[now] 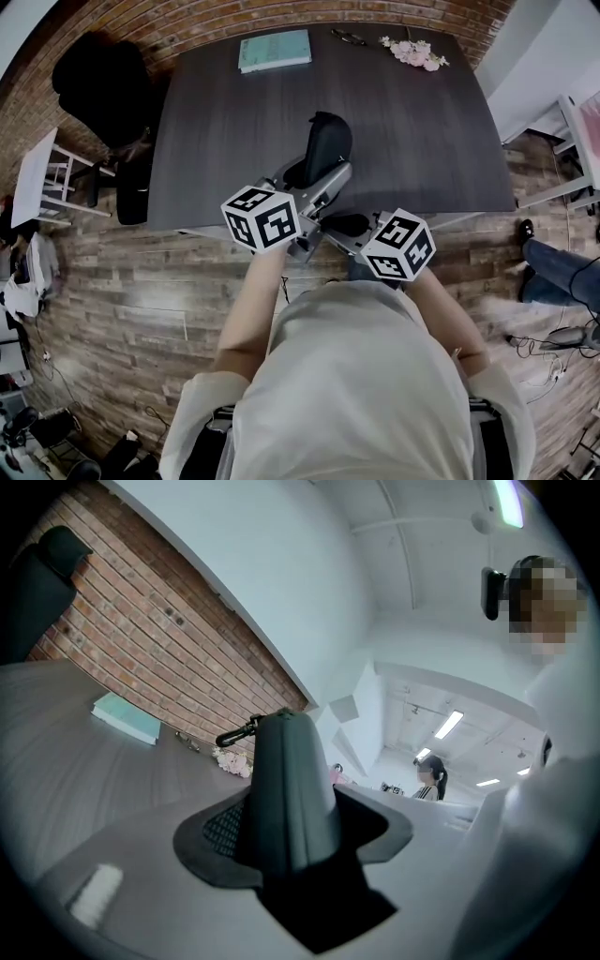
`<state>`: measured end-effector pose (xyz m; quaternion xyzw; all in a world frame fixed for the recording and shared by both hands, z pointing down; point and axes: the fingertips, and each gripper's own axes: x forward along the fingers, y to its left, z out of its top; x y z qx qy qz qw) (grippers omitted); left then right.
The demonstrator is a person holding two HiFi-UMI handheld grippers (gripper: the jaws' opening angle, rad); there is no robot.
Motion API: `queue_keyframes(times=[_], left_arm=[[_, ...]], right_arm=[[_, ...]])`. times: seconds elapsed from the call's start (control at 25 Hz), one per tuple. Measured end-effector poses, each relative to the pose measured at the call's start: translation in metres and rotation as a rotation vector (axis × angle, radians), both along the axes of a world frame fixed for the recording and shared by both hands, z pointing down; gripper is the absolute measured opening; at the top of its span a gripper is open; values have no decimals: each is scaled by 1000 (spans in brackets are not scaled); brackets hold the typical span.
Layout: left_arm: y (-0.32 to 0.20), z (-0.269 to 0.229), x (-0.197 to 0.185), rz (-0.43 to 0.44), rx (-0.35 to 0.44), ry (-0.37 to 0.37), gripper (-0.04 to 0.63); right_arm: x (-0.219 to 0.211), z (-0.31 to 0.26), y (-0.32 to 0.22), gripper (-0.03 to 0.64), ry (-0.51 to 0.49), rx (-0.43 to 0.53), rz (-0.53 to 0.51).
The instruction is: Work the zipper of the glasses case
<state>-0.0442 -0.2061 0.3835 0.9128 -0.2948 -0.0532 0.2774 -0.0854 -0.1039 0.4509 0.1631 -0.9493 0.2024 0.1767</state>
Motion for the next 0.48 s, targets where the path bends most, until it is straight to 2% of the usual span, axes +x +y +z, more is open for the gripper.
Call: queue_keyframes(times=[0.24, 0.48], left_arm=[[-9, 10, 10, 11, -21, 2, 258], [-29, 27, 12, -11, -52, -6, 258]], right_arm=[[4, 3, -4, 6, -12, -27, -34], [21, 22, -27, 11, 76, 28, 47]])
